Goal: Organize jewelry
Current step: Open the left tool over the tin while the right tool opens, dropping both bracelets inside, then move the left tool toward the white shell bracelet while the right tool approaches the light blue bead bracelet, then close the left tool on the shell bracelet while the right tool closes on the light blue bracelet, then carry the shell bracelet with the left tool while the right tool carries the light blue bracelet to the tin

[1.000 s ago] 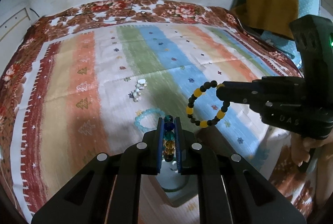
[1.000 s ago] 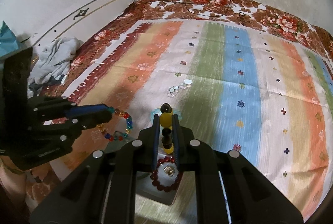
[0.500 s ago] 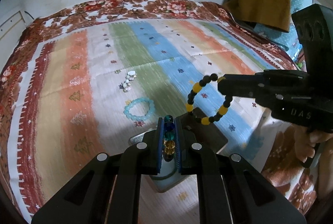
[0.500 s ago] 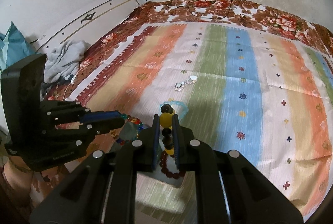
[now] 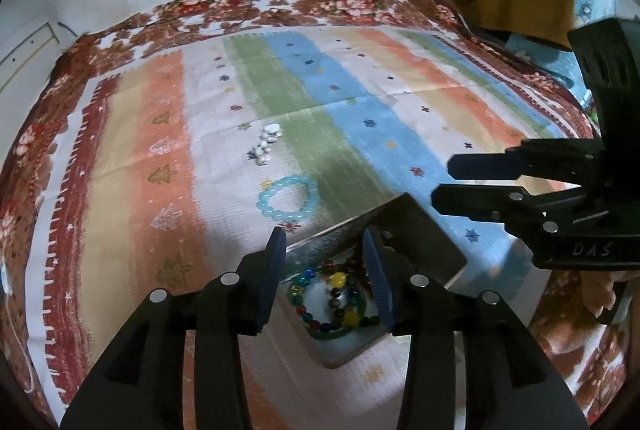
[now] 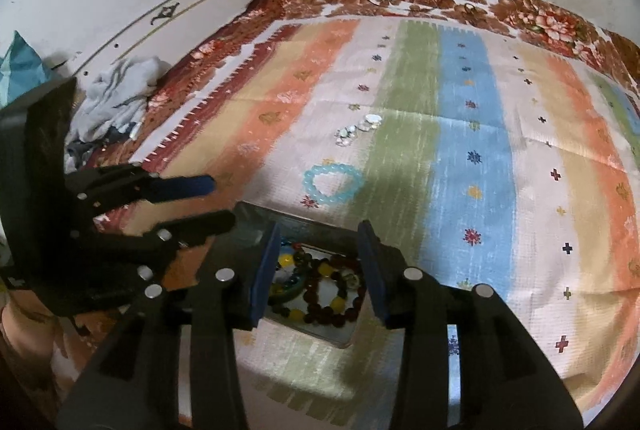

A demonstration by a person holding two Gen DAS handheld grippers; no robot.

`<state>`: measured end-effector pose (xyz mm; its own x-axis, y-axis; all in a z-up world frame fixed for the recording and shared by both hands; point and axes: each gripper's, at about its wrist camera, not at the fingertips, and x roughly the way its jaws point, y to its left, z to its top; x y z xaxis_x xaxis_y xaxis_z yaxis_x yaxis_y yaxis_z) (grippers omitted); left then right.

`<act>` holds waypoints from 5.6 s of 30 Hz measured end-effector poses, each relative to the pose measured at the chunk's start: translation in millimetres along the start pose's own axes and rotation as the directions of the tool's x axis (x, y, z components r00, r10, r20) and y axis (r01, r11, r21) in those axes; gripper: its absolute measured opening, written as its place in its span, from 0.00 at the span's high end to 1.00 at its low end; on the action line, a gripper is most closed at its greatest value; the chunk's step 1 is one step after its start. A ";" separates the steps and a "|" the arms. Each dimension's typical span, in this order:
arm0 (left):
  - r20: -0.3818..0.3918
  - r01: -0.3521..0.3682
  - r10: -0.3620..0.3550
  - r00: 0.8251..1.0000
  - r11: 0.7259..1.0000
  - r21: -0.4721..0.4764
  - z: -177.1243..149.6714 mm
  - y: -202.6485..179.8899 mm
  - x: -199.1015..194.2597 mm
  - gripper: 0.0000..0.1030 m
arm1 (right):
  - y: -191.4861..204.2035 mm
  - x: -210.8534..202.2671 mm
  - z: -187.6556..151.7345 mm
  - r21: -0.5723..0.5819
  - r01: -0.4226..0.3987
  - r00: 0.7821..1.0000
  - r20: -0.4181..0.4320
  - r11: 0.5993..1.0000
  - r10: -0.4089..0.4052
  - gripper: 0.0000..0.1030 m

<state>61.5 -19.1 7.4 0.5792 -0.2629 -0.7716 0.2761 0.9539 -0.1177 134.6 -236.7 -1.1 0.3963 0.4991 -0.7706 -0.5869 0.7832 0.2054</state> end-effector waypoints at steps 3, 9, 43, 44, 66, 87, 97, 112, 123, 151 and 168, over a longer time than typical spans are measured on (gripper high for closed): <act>-0.010 0.000 0.000 1.000 1.000 -0.027 1.9 9.7 3.5 0.54 | -4.7 3.4 2.1 0.016 0.002 1.000 -0.002 1.000 -0.002 0.58; -0.028 -0.026 0.024 0.999 0.998 -0.058 6.9 23.0 13.0 0.54 | -8.5 11.8 10.5 0.020 0.019 1.000 -0.007 1.000 -0.019 0.43; -0.101 -0.126 0.116 0.988 0.988 -0.093 48.8 70.0 65.4 0.51 | -38.4 91.6 51.8 0.028 0.057 0.987 -0.151 0.998 -0.052 0.43; -0.104 -0.124 0.114 0.988 0.987 -0.100 50.3 72.1 68.1 0.51 | -39.4 93.8 52.1 0.030 0.055 0.987 -0.156 0.998 -0.050 0.43; -0.162 -0.121 0.104 0.981 0.988 -0.098 74.1 87.9 121.1 0.48 | -48.7 138.2 65.4 -0.016 0.051 0.965 -0.257 0.999 -0.053 0.37; -0.221 -0.092 0.077 0.972 0.994 -0.062 88.7 85.3 171.6 0.48 | -41.5 177.0 69.8 -0.084 0.013 0.935 -0.352 0.996 -0.042 0.43; -0.251 -0.055 0.037 0.967 0.996 -0.068 92.6 85.8 194.2 0.48 | -45.2 194.6 69.6 -0.091 0.001 0.921 -0.388 0.996 -0.036 0.54; -0.246 -0.070 0.052 0.968 0.996 -0.063 95.5 93.0 197.5 0.92 | -50.2 199.6 69.7 -0.104 0.029 0.924 -0.376 0.994 -0.066 0.87; -0.196 -0.044 0.024 0.980 0.995 -0.094 104.4 96.5 175.3 0.94 | -53.5 179.1 72.4 -0.081 0.026 0.946 -0.319 0.996 -0.050 0.88; -0.104 -0.012 -0.002 0.995 0.992 -0.129 97.8 90.5 106.9 0.94 | -56.7 122.5 95.7 0.018 0.044 0.988 -0.147 0.999 -0.041 0.88; -0.017 0.003 -0.006 1.000 0.992 -0.129 88.9 73.2 59.0 0.94 | -53.6 80.0 87.2 0.050 0.047 0.998 -0.051 0.998 -0.044 0.88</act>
<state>184.1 22.4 8.8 0.5642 -0.2658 -0.7816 0.1768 0.9637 -0.2001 259.3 -206.3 -21.1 0.3850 0.4443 -0.8089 -0.5320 0.8231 0.1988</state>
